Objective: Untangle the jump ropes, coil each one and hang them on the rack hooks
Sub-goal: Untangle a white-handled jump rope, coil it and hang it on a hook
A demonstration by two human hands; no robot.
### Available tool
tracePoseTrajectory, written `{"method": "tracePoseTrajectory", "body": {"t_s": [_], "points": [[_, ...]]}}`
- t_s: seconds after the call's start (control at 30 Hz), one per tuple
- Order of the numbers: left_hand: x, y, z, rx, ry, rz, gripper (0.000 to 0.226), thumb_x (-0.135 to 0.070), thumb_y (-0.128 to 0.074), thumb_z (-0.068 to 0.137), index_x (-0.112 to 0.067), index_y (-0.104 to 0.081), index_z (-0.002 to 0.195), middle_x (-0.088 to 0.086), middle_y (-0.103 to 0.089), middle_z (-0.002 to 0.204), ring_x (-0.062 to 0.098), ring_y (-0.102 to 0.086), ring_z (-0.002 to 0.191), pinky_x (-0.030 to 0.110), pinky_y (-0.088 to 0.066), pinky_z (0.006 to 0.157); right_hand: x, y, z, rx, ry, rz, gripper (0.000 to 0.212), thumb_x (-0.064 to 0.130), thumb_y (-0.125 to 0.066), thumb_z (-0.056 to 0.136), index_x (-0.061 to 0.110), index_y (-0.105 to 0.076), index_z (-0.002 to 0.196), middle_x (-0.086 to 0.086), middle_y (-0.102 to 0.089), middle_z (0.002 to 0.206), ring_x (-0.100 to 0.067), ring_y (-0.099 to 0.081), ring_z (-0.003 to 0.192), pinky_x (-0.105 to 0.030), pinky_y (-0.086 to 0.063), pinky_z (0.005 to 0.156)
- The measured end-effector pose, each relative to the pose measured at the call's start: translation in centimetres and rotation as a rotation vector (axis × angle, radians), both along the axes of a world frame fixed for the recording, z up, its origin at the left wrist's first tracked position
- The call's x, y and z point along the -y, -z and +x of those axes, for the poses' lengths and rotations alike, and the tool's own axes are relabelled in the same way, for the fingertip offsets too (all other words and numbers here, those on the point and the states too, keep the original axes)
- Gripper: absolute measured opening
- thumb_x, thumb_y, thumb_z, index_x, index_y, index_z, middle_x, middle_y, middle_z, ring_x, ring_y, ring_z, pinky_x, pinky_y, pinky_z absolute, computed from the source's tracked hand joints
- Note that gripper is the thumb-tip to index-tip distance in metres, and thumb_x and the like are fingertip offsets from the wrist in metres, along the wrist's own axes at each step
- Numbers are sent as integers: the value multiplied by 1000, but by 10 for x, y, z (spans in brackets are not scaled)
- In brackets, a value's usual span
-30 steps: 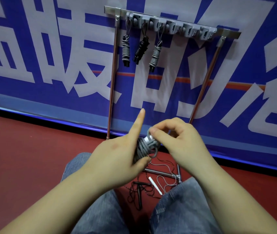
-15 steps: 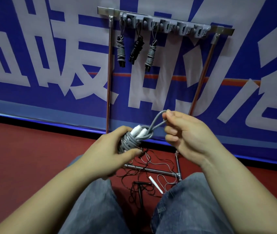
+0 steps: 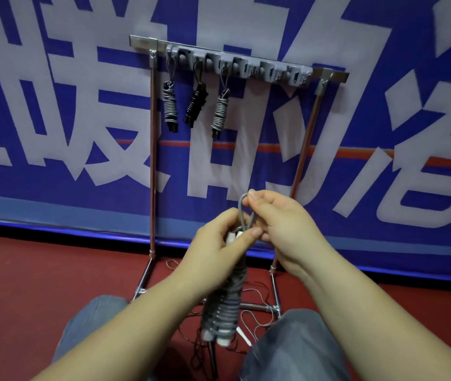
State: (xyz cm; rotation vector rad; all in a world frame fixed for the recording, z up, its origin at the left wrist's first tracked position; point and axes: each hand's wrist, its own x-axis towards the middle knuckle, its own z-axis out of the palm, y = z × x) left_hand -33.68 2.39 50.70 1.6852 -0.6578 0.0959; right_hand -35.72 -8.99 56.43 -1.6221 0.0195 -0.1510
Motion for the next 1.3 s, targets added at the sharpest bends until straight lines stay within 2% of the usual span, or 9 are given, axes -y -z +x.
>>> {"method": "tracePoseTrajectory", "body": {"t_s": [0.13,0.27,0.43,0.6,0.7,0.83,0.93,1.2,1.3], "points": [[7,-8,17,8,6,27,7,-37,-59,88,-31,-60,87,7,-58,71,23,-49,66,31,-43,63,14,-8,15,40,62,-4,26,19,-46,97,15,-59,74,10,-35,43,-1,-32,40,-14,-29,42],[10,-19,36,-23,30,6,8,-28,-59,90,-31,-61,83,0,-42,57,12,-37,54,25,-36,54,28,-19,33,14,2,246,25,15,-45,97,10,-58,76,1,-27,60,-2,-21,37,-12,-19,36],[23,-32,57,-70,45,-98,12,-29,-59,90,-26,-65,80,-8,-57,63,8,-51,62,21,-45,60,38,-26,60,77,-7,143,24,18,-47,96,13,-59,77,1,-28,56,-5,-24,44,-16,-24,42],[38,-61,103,-112,41,-162,18,-23,-58,92,-22,-68,77,0,-55,63,15,-50,61,34,-46,60,49,-44,100,155,5,7,20,21,-50,95,18,-63,81,5,-48,57,-5,-44,53,-18,-39,54],[52,-80,134,-82,8,-139,22,-19,-55,93,-27,-69,78,-7,-63,64,7,-55,63,24,-47,64,58,-51,126,209,5,-89,10,19,-54,92,19,-63,88,9,-64,76,3,-58,69,-11,-47,64],[70,-101,172,-58,8,-134,18,-16,-54,94,-24,-69,88,-6,-72,78,2,-63,74,17,-49,70,70,-63,165,197,37,-33,10,18,-52,94,14,-61,93,1,-66,87,-7,-61,81,-19,-51,75],[81,-115,201,-12,-19,-135,21,-16,-54,94,-25,-68,82,-14,-69,69,-5,-59,65,12,-43,62,77,-74,198,193,55,-1,15,20,-51,94,8,-60,96,-7,-64,89,-14,-60,83,-32,-51,85],[98,-145,291,-12,-43,-241,20,-16,-53,95,-22,-69,86,-15,-68,68,-3,-59,65,20,-44,68,88,-108,295,225,158,-91,17,20,-51,95,15,-59,81,-2,-63,78,-14,-58,75,-32,-48,75],[110,-155,329,3,-90,-292,21,-14,-54,94,-24,-70,85,-10,-70,74,1,-61,71,23,-46,73,91,-124,332,207,203,-81,16,20,-50,96,14,-58,83,-9,-64,87,-18,-60,83,-38,-51,81]]}}
